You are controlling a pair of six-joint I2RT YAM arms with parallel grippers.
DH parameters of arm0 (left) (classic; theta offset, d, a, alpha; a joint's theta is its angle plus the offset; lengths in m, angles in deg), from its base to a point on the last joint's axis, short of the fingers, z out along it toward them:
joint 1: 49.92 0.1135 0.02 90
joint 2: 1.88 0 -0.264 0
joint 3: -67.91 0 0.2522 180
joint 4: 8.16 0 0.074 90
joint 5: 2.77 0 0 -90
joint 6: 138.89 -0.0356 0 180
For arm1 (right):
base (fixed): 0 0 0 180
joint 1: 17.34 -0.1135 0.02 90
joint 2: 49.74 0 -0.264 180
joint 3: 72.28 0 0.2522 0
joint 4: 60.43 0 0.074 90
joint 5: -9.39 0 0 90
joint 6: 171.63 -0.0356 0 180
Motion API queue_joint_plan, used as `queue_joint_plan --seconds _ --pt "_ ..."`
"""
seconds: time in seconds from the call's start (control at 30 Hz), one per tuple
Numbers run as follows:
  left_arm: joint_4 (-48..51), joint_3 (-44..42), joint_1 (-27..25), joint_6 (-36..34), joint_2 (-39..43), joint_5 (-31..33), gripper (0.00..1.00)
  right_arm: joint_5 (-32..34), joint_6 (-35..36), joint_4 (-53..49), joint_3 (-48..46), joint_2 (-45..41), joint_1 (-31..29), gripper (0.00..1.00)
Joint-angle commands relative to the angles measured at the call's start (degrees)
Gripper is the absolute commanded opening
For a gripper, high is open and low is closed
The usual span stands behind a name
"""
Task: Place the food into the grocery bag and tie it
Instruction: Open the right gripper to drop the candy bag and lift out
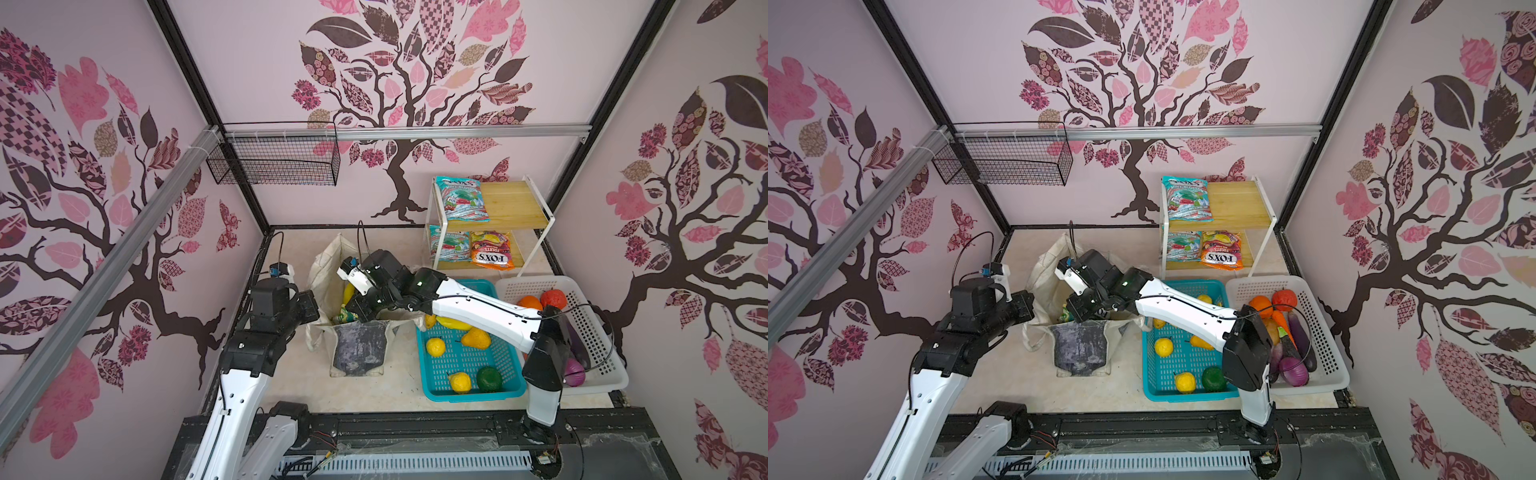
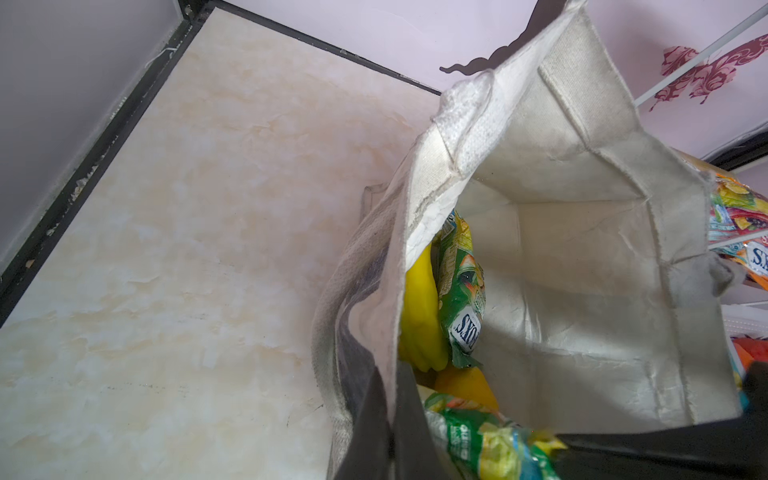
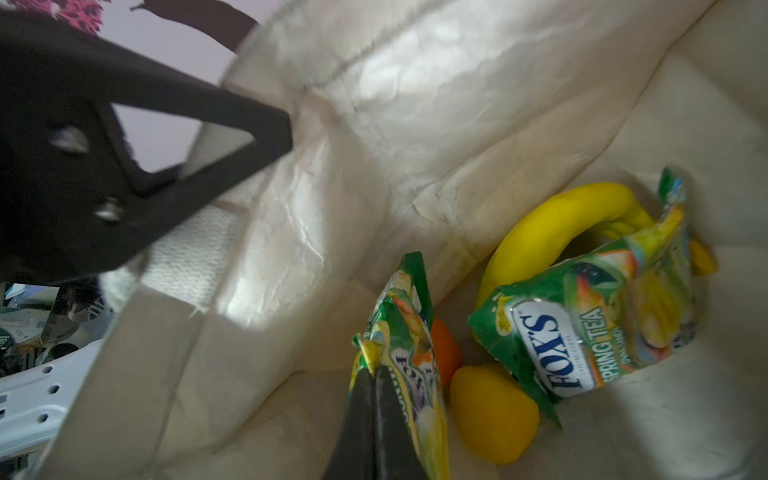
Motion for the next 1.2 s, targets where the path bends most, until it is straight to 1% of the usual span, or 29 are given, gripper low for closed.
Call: queue_joint_plan --seconds 0.0,0.1,0.17,0.33,0.6,0.67,0.73,0.83,0.9,1.0,1.1,1.13,1.17 --pt "-1.3 -1.0 0.3 -0.7 0.5 -1.2 0.00 -0.9 -1.9 3.5 -0.6 1.8 -0.9 0.00" --pt "-1.6 -1.0 0.4 -0.6 0.4 -1.8 0.00 -2.6 -3.6 5.8 -2.9 2.4 -1.3 0.00" --pt "-1.6 -1.1 0.5 -0.6 0.3 -2.2 0.00 -5.2 -5.1 8.1 -4.3 3.2 -1.3 0.00" --pt "-1.7 -1.1 0.7 -0.6 0.4 -2.7 0.00 -9.7 -7.3 8.4 -2.5 7.0 -1.3 0.00" --pt "-2.2 -1.3 0.7 -0.6 0.5 -3.4 0.00 -9.6 -7.4 5.2 -0.6 11.5 -1.3 0.00" --pt "-2.0 -1.2 0.8 -0.6 0.3 -3.3 0.00 -8.8 -7.7 5.7 -1.1 11.5 -1.3 0.06" --pt "-1.9 -1.2 0.8 -0.6 0.1 -3.4 0.00 -7.8 -7.8 5.5 -1.0 11.6 -1.3 0.10" --pt "-2.0 -1.2 0.8 -0.6 0.1 -3.3 0.00 -7.8 -8.0 5.6 -0.8 11.3 -1.3 0.20" --pt "-2.0 -1.2 0.8 -0.6 -0.1 -3.3 0.00 -7.7 -8.3 6.2 -1.0 10.5 -1.3 0.28" --pt "-1.9 -1.2 0.8 -0.6 -0.2 -3.3 0.00 -6.5 -8.3 7.0 -1.9 7.5 -1.3 0.58" --pt "-1.9 -1.2 0.8 -0.6 -0.1 -3.0 0.00 -2.7 -8.2 7.5 -4.0 2.8 -1.3 0.75" --pt "-1.8 -1.2 0.9 -0.6 0.0 -2.9 0.00 -1.0 -8.3 7.5 -4.9 0.9 -1.3 0.95" --pt "-1.8 -1.1 0.8 -0.6 -0.1 -2.8 0.00 1.1 -8.4 7.8 -5.9 -1.2 -1.2 0.99"
